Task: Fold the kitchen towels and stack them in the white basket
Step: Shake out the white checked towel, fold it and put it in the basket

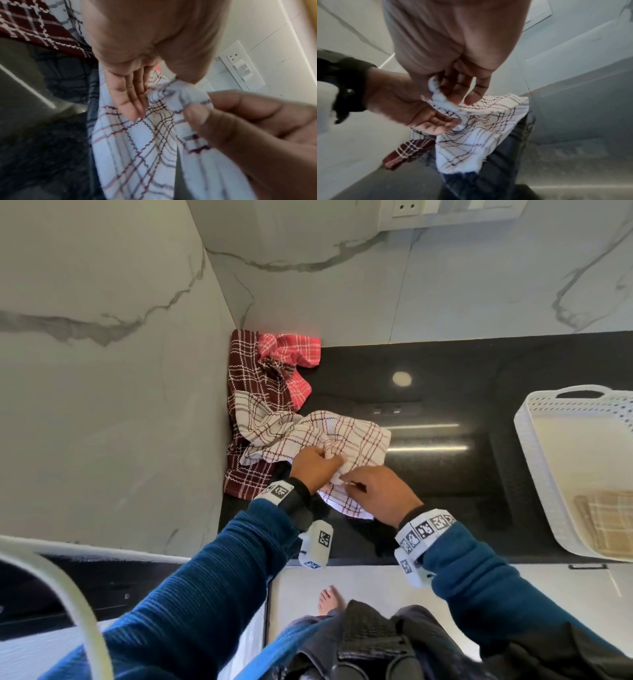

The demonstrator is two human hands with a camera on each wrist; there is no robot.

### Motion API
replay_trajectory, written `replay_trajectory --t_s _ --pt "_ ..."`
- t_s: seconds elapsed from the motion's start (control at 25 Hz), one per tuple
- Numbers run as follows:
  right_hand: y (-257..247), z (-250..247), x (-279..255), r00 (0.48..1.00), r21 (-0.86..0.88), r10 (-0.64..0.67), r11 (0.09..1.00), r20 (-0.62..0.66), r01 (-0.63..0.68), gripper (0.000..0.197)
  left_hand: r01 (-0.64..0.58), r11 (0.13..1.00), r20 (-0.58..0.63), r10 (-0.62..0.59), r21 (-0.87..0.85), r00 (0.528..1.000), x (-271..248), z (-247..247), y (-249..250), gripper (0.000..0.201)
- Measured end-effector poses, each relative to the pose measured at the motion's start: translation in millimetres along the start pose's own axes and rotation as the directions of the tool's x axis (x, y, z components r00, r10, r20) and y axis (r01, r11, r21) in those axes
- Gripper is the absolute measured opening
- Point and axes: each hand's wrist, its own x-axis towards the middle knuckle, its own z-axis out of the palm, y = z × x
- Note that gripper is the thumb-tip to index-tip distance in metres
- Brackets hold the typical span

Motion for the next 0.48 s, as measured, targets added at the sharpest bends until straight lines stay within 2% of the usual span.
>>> replay_trajectory --t_s 0.04,0.08,0.12,0.16,0.2,0.24,0.28,0.36,0.4,0.48 --pt "-4.0 2.3 -3.1 0.998 0.104 0.025 0.994 0.062 -0.032 0.020 -0.017 0.999 0.002 0.017 0.047 1.000 2.2 -0.2 0.3 0.023" --pt "-5.5 2.2 -3.6 0.998 0.197 0.029 0.979 0.062 -0.041 0.019 -0.039 0.996 -0.002 0.039 0.081 0.999 4.8 -0.3 -1.3 0.016" --pt "-5.2 -0.8 -1.3 0.999 0.267 0.036 0.963 -0.015 -0.031 0.019 -0.072 0.993 -0.008 0.073 0.094 0.997 4.4 -2.1 -2.4 0.015" --pt "-1.8 -4.7 2.9 0.989 0.285 0.032 0.959 -0.147 0.011 0.017 -0.119 0.988 -0.007 0.120 0.094 0.993 2.4 -5.1 -4.6 0.020" --pt "0.8 -10.8 9.0 0.963 0.247 0.006 0.967 -0.269 0.063 0.022 -0.172 0.982 0.002 0.173 0.080 0.985 -2.5 -8.7 -5.3 0.027" --pt "2.8 -17.8 17.2 0.945 0.178 -0.053 0.977 -0.324 0.116 0.034 -0.230 0.972 0.014 0.230 0.055 0.973 -7.4 -11.8 -6.7 0.035" --pt "0.7 -25.0 26.0 0.946 0.120 -0.126 0.978 -0.298 0.168 0.047 -0.290 0.957 0.032 0.289 0.014 0.957 -15.7 -15.3 -6.8 0.038" --pt "-9.2 -35.9 44.2 0.966 0.020 -0.235 0.971 -0.105 0.239 0.059 -0.360 0.932 0.063 0.362 -0.042 0.930 -29.3 -22.9 -7.1 0.037" --pt "-15.7 -41.0 51.8 0.965 -0.017 -0.260 0.966 -0.022 0.259 0.059 -0.376 0.926 0.067 0.378 -0.040 0.923 -32.7 -26.9 -7.8 0.035" --pt "-23.8 -47.6 66.0 0.961 -0.046 -0.273 0.960 0.052 0.276 0.049 -0.368 0.928 0.020 0.370 -0.060 0.929 -36.4 -36.3 -9.1 0.033"
